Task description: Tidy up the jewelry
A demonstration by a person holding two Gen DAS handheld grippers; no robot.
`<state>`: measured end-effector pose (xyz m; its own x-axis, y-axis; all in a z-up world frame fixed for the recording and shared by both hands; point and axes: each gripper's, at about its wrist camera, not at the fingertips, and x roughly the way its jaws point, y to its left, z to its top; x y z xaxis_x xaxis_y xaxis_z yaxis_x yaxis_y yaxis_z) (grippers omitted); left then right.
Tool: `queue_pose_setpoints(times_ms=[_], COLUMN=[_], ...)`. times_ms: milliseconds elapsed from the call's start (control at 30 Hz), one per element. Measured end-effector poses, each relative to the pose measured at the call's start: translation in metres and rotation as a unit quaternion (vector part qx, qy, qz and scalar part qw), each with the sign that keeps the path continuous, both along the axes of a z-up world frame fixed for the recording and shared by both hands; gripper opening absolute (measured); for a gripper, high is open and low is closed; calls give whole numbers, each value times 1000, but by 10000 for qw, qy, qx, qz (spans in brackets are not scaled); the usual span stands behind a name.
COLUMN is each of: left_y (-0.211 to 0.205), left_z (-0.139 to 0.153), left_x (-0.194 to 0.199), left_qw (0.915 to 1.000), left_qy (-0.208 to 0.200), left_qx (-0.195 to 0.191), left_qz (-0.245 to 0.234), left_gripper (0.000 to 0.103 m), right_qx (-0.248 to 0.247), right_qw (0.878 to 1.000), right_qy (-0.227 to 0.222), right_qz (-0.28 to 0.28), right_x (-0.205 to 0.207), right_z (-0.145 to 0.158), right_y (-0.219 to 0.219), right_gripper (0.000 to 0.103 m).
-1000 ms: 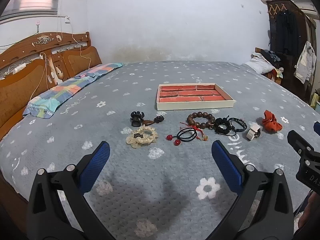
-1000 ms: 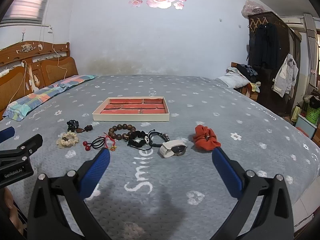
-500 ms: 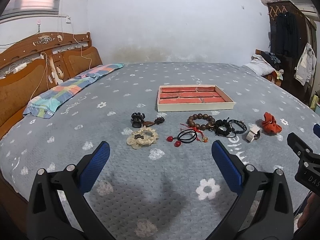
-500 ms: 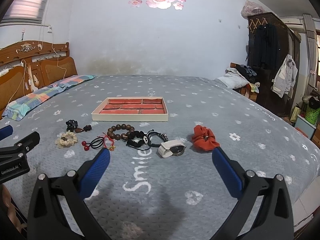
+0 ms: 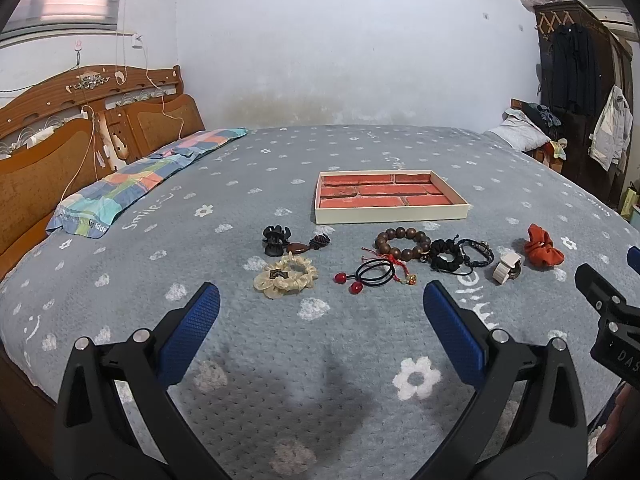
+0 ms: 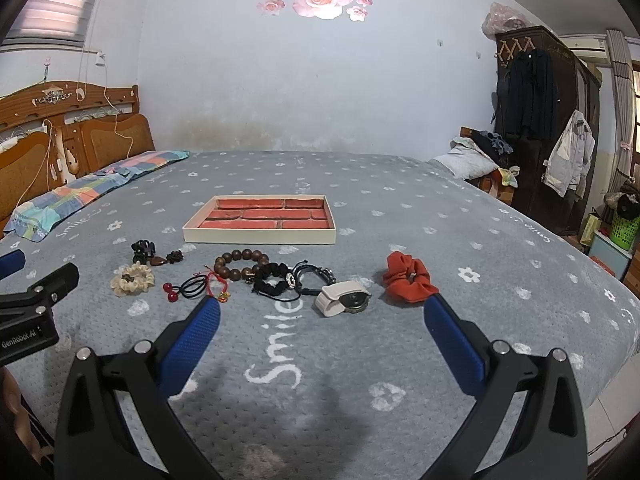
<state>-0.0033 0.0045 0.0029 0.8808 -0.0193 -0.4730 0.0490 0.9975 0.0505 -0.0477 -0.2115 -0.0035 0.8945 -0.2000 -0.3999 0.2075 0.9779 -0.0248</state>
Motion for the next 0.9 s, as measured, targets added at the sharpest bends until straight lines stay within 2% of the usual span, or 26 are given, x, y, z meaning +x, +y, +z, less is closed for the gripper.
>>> queue_pose_setpoints(times_ms=[900], left_y=[1], left_z=[2], left_x=[-1], left_qw=[10000], left_qy=[-8], left_qx=[-2], left_qz=[5], left_gripper=[98], right_qx=[-35], right_qw=[10000], right_qy=[-40], right_qz=[-7], right_x=[-1], right_z=[1], right_y=[2], right_gripper=[99])
